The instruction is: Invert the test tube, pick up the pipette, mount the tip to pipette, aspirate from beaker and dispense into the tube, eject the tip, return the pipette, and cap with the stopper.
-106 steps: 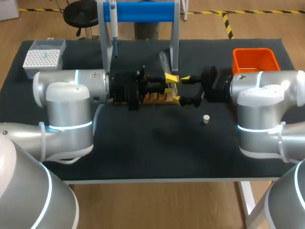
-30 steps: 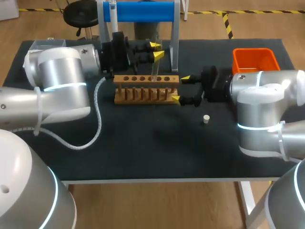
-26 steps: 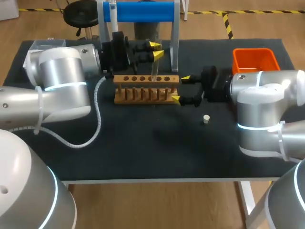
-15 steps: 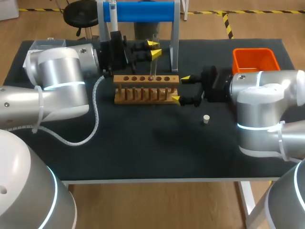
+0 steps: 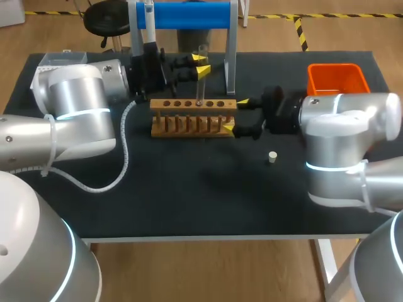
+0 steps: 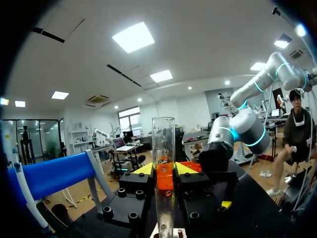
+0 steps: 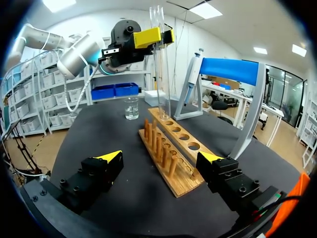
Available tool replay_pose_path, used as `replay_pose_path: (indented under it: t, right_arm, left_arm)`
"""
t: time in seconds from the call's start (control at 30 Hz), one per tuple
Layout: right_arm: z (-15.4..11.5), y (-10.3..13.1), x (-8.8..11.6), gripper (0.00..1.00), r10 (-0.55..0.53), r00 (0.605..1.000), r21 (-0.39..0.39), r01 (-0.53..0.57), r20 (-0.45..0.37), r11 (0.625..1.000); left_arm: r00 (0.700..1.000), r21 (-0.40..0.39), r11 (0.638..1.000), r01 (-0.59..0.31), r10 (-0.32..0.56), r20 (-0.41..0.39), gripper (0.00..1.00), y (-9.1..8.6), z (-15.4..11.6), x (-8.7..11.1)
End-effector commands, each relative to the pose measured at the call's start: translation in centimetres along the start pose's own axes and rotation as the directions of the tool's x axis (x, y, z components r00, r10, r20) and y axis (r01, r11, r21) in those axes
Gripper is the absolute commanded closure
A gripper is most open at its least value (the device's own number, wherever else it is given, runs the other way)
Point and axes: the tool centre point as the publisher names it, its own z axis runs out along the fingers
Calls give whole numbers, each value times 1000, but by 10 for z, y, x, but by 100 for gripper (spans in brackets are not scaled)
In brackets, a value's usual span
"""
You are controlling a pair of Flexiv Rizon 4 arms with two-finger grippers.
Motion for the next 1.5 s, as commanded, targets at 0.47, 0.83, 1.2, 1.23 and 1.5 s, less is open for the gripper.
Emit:
replay_pose_path:
  t: [0.47, 0.83, 1.2, 1.23, 1.5]
  right_arm:
    - [11, 2, 0, 0, 10, 999, -14, -10, 31, 1000]
    - [11, 2, 0, 0, 10, 999, -14, -10, 31, 1000]
    - [11, 2, 0, 0, 10, 999, -14, -10, 31, 1000]
    - [11, 2, 0, 0, 10, 999, -14, -10, 31, 1000]
    - [11, 2, 0, 0, 10, 999, -14, -10, 31, 1000]
  left_arm:
    - [1000, -1, 1000, -7, 7, -10, 100, 3, -1, -10]
    - [1000, -7, 1000, 8, -8, -24, 100, 10, 5, -17]
    - [999, -7, 1000, 25, -25, -25, 100, 17, 9, -19]
    - [999, -9, 999, 31, -31, -23, 100, 18, 9, -19]
    - [998, -13, 999, 53, -53, -20, 100, 25, 11, -20]
